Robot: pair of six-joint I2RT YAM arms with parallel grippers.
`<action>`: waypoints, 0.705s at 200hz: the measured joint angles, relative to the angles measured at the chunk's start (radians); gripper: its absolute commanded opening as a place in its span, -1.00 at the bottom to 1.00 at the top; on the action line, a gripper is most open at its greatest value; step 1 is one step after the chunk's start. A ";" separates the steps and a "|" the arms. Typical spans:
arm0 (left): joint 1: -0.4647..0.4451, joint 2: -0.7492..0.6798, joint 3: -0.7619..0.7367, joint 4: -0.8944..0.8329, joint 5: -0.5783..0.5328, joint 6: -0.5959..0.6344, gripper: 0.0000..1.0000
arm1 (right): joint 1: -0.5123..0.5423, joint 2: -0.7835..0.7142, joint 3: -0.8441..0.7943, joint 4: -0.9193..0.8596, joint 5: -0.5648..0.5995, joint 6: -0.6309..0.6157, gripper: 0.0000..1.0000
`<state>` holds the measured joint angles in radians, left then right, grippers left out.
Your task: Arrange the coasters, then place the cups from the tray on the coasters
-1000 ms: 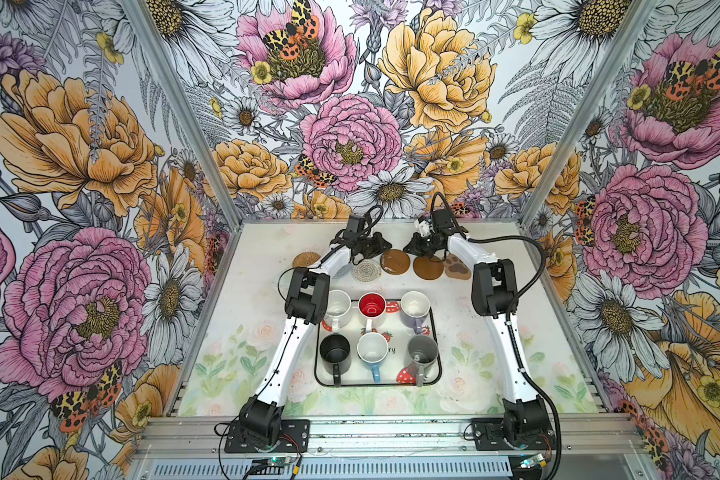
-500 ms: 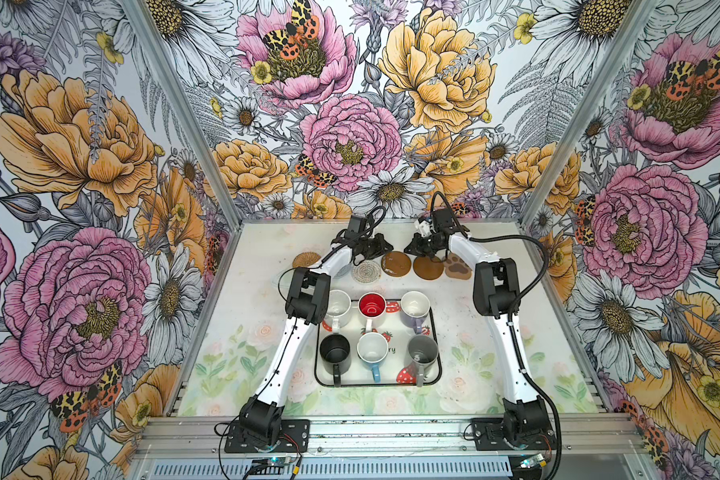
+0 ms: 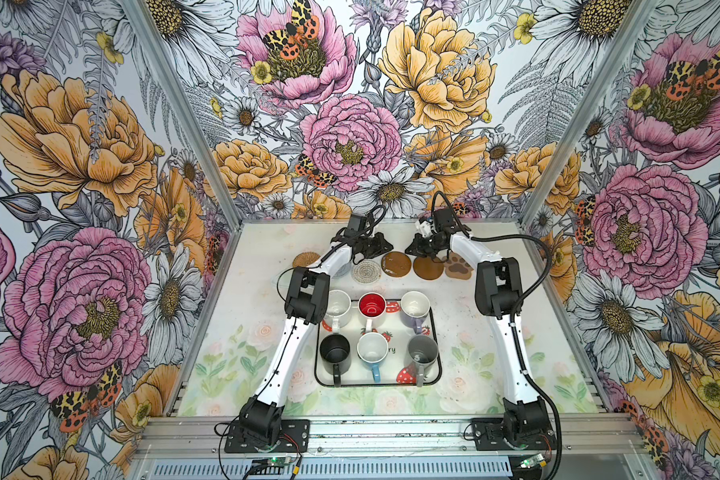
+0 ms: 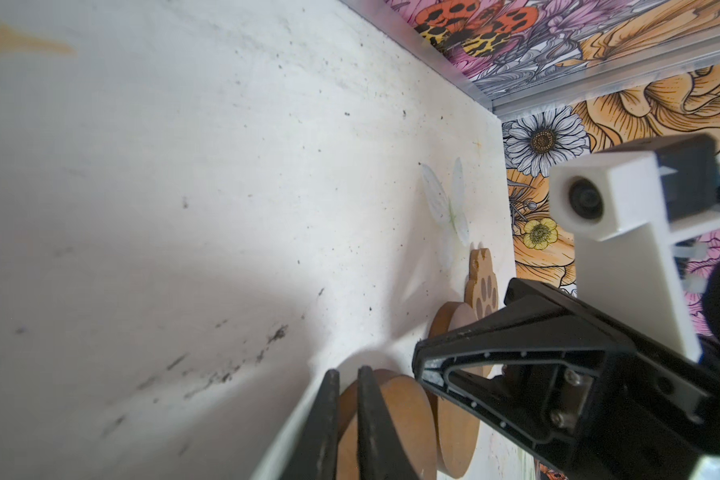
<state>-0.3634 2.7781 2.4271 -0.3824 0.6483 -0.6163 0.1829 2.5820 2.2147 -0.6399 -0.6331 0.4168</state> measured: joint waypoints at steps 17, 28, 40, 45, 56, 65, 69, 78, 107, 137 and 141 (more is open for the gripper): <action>0.004 -0.023 0.000 -0.009 0.000 0.007 -0.74 | 0.000 -0.013 0.000 0.000 0.000 0.000 -1.00; 0.009 -0.053 -0.005 -0.013 0.000 0.015 -0.74 | 0.000 -0.026 0.000 0.000 0.000 0.000 -1.00; 0.015 -0.095 -0.019 -0.013 -0.001 0.024 -0.73 | 0.000 -0.039 0.000 0.000 0.000 0.000 -1.00; 0.018 -0.116 -0.029 -0.014 -0.001 0.027 -0.73 | 0.000 -0.045 0.000 -0.001 0.000 0.000 -1.00; 0.026 -0.164 -0.048 -0.020 -0.005 0.042 -0.73 | 0.000 -0.051 0.010 -0.002 0.000 0.001 -1.00; 0.034 -0.215 -0.060 -0.042 -0.015 0.061 -0.72 | 0.000 -0.051 0.024 -0.002 0.000 0.003 -1.00; 0.036 -0.230 -0.061 -0.053 -0.020 0.072 -0.72 | 0.000 -0.051 0.029 -0.003 0.000 0.004 -1.00; 0.042 -0.271 -0.066 -0.084 -0.038 0.095 -0.73 | 0.000 -0.051 0.040 -0.005 0.000 0.008 -1.00; 0.063 -0.390 -0.107 -0.198 -0.093 0.172 -0.77 | 0.002 -0.047 0.094 -0.009 0.000 0.016 -1.00; 0.074 -0.470 -0.258 -0.280 -0.150 0.239 -0.80 | 0.013 0.005 0.224 -0.006 0.010 0.032 -1.00; 0.076 -0.473 -0.276 -0.291 -0.160 0.249 -0.80 | 0.014 0.016 0.244 -0.005 0.011 0.035 -1.00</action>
<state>-0.2874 2.3054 2.1509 -0.6739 0.4885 -0.3676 0.1974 2.5977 2.4588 -0.6449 -0.6220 0.4519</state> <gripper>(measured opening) 0.105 0.049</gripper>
